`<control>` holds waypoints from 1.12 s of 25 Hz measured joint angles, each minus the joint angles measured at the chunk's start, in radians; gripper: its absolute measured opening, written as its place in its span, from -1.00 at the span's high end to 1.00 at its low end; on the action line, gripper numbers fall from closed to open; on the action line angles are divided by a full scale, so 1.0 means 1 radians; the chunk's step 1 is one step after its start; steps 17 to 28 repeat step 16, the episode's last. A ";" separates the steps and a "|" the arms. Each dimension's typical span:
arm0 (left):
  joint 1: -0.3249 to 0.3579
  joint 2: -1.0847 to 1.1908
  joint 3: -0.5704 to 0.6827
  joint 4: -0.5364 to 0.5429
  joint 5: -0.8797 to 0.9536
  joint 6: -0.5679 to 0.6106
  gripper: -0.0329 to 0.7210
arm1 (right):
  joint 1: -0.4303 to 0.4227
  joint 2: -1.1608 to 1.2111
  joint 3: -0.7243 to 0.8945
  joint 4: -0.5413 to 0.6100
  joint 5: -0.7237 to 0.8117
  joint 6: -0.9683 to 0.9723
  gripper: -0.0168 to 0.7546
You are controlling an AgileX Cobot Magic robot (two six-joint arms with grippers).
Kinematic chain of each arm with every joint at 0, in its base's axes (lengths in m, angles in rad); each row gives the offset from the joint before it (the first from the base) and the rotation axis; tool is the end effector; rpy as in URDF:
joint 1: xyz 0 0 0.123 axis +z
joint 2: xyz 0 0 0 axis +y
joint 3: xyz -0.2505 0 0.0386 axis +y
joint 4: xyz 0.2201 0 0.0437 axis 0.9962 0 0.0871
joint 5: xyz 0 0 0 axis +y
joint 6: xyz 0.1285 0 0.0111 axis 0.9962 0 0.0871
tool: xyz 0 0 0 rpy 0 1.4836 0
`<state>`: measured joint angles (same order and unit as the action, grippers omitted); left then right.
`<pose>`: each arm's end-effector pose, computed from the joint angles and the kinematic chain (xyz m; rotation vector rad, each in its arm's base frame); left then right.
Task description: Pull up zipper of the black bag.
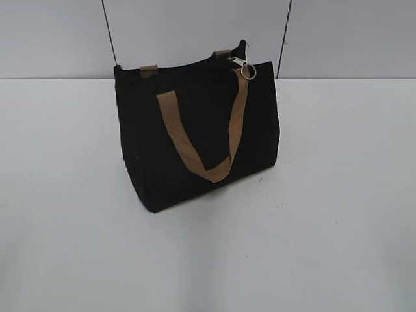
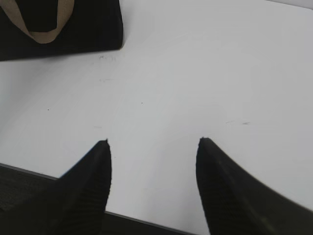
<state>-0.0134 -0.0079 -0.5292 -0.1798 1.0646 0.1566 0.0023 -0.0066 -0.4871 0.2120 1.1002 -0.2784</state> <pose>0.0312 -0.0206 0.2562 0.1824 1.9922 -0.1219 0.0328 0.0243 0.2408 -0.3038 2.0497 0.0866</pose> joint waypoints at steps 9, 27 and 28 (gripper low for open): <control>0.000 0.000 0.000 0.000 0.000 0.000 -0.33 | -0.026 0.000 0.000 0.003 0.000 0.000 -0.17; 0.000 -0.001 0.000 0.000 0.000 0.000 -0.33 | -0.072 0.000 0.000 0.006 0.000 0.000 -0.17; 0.000 -0.001 0.000 0.000 0.000 0.000 -0.33 | -0.072 0.000 0.000 0.006 0.000 0.000 -0.17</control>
